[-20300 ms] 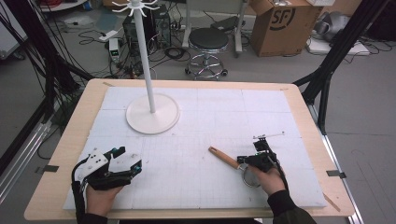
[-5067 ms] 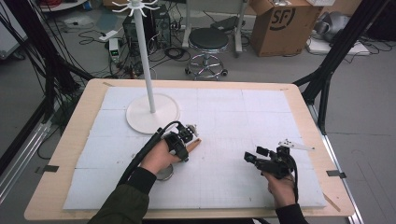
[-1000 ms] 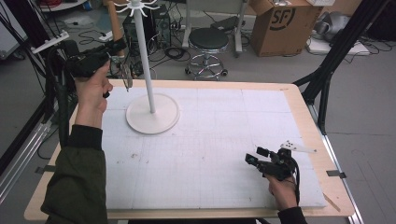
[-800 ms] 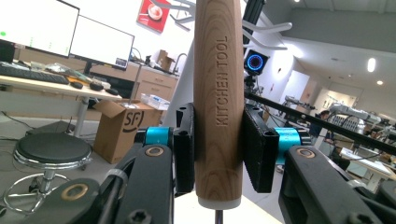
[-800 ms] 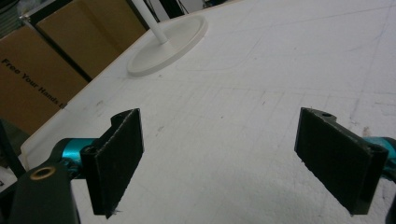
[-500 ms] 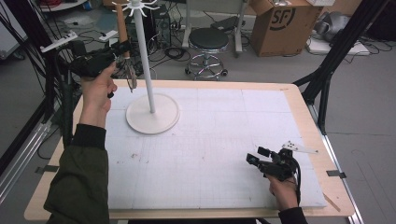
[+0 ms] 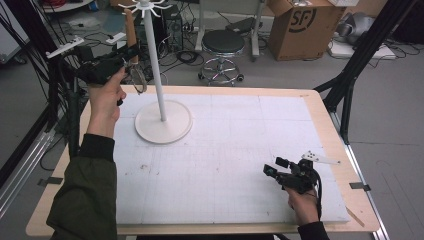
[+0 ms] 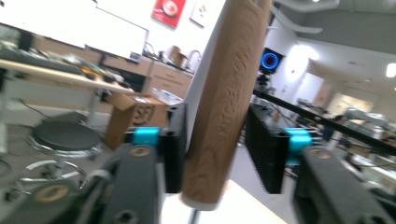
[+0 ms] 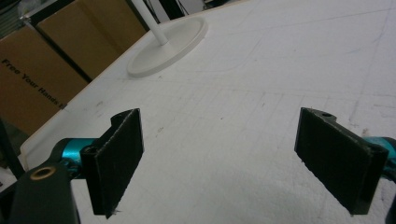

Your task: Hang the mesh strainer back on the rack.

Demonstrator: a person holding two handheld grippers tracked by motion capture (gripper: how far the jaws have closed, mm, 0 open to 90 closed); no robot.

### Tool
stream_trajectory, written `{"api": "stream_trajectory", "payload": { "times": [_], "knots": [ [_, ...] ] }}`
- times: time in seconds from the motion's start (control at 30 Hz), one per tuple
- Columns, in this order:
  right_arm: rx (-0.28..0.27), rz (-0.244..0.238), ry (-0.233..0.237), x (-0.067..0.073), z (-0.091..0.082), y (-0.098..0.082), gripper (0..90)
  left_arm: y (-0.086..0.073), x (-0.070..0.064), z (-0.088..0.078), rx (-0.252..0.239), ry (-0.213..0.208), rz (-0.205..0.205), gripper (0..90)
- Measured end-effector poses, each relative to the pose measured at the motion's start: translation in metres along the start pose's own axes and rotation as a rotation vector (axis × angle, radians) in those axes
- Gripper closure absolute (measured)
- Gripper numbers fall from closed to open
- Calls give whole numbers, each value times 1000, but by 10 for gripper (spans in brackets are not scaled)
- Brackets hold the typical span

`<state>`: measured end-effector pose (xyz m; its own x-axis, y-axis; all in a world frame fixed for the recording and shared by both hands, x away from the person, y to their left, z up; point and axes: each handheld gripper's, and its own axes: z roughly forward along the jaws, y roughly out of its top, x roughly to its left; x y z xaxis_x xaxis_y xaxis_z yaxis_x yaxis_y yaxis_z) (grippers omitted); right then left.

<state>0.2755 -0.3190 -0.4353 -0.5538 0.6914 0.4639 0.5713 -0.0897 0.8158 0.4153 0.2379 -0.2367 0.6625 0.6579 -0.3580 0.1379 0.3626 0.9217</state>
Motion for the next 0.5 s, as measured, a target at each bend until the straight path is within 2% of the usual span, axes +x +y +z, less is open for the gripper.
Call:
{"api": "stream_trajectory", "payload": {
  "times": [0.03,0.1,0.17,0.2,0.37,0.5],
  "knots": [
    [-1,3,2,0,0,0,144,0,-1,-1,-5,-8,9,536],
    [3,4,-5,-1,0,0,137,-1,-4,-3,-4,6,24,436],
    [-2,4,-5,-2,0,0,132,-2,-6,-6,1,8,38,416],
    [-2,5,-4,-1,0,0,131,-3,-7,-8,3,15,48,373],
    [-8,-13,-7,1,0,0,120,-12,-12,-26,5,31,96,317],
    [-5,-19,-7,5,-1,-1,117,-22,-15,-42,17,36,111,280]
  ]
}}
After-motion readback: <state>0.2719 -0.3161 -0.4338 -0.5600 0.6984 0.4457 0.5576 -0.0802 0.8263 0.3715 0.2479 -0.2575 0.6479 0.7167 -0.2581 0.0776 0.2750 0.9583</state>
